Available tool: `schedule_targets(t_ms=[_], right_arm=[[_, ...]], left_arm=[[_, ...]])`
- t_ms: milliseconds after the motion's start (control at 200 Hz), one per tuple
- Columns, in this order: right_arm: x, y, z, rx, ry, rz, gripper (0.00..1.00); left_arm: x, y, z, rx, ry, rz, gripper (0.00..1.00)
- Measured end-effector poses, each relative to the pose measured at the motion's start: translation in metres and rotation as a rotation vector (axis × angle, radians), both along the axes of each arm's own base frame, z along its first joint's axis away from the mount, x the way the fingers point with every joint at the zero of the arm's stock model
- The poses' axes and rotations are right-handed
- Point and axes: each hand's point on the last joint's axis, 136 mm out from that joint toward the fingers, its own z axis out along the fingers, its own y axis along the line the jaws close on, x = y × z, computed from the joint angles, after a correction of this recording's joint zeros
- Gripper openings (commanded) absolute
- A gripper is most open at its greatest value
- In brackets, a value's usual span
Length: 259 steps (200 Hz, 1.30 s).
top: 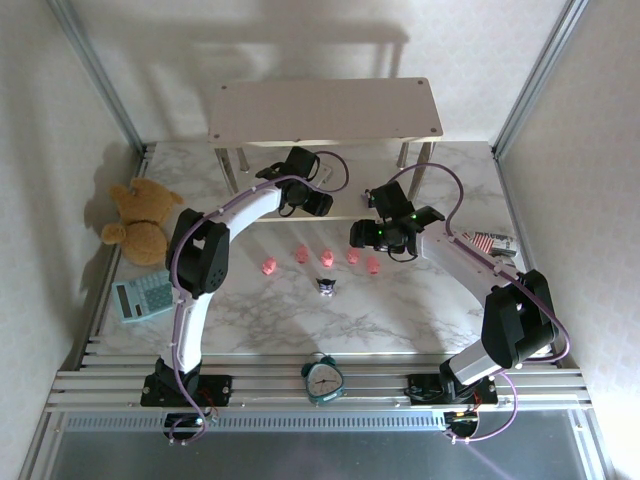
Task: Place and organize the plastic toys onto the shelf
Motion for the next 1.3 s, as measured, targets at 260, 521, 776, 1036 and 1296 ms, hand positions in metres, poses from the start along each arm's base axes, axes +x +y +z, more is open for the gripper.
schedule_targets(t_ms=[260,521,776,1036,1296], right_arm=[[0.000,0.000,-0.001,0.001,0.000,0.000,0.73],[-0.002,0.002,-0.004,0.014,0.009,0.007,0.72],[-0.002,0.002,-0.003,0.016,0.005,0.007,0.73],[-0.002,0.001,0.000,0.020,-0.002,0.007,0.73],[-0.008,-0.002,0.001,0.019,-0.001,0.007,0.73]], left_arm=[[-0.007,0.004,-0.006,0.006,0.006,0.001,0.60],[-0.014,0.009,0.009,-0.012,-0.036,0.005,0.60],[-0.017,0.010,0.038,-0.052,-0.099,0.011,0.60],[-0.050,0.032,0.061,-0.068,-0.124,0.047,0.60],[-0.117,0.057,0.098,-0.147,-0.170,0.109,0.61]])
